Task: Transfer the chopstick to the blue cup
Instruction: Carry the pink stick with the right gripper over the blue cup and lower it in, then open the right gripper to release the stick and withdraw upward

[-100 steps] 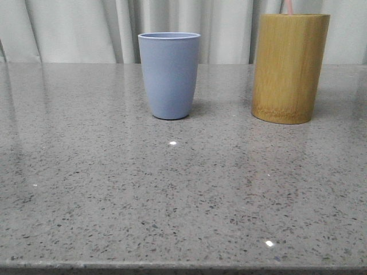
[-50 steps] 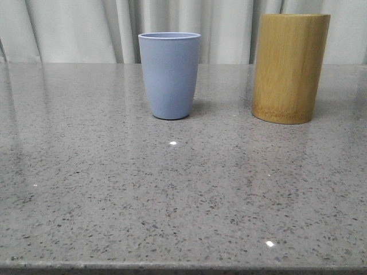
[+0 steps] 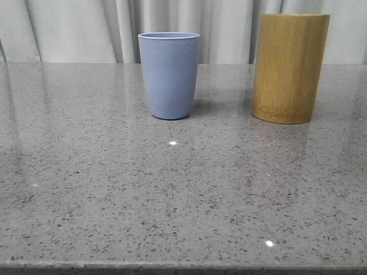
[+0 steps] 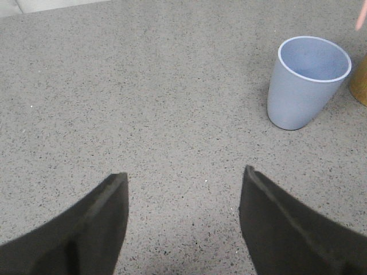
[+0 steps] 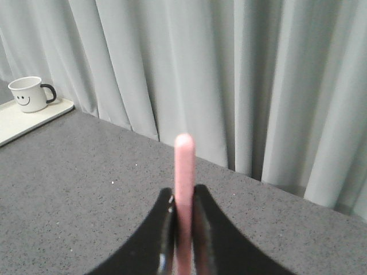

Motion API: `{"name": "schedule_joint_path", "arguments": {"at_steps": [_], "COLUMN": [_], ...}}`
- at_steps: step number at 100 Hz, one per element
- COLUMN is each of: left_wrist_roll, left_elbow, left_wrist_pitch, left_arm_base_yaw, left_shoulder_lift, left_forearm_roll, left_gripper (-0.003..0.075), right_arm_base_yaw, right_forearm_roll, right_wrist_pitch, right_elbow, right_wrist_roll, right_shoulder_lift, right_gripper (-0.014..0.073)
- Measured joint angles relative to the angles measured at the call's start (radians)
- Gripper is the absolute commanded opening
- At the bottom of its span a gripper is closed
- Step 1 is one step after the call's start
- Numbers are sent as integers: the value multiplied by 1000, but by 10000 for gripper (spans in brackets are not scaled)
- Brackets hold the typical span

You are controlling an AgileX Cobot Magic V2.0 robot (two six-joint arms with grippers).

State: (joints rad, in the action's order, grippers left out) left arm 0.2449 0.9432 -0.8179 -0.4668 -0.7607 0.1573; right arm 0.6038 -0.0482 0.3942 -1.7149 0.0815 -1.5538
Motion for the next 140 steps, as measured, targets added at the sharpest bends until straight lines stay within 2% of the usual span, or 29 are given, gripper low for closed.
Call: {"name": "schedule_joint_path", "arguments": {"at_steps": [48,74,84,96,103,108,140], "left_wrist_roll": [2,2,2,2,2,2,2], "left_elbow": [0,0,0,0,0,0,0], "left_wrist_pitch": [0,0,0,0,0,0,6], "left_arm_base_yaw": [0,0,0,0,0,0,0], "left_shoulder_lift": [0,0,0,0,0,0,0], "left_forearm_roll": [0,0,0,0,0,0,2], "left_gripper": [421,421,421,421,421,421,421], "right_arm_base_yaw": [2,2,2,2,2,2,2], "right_forearm_roll": [-2,0,0,0,0,0,0], "right_wrist_pitch": [-15,-39,-43,-45,-45,-45,-45], "right_elbow": [2,85,96,96,96,96,102], "right_wrist_roll": [-6,-6,-6,-6,-6,-6,-6], "right_shoulder_lift": [-145,-161,-161,-161,-161,-161,-142], "right_gripper": [-50,-45,27,223,301,322,317]}}
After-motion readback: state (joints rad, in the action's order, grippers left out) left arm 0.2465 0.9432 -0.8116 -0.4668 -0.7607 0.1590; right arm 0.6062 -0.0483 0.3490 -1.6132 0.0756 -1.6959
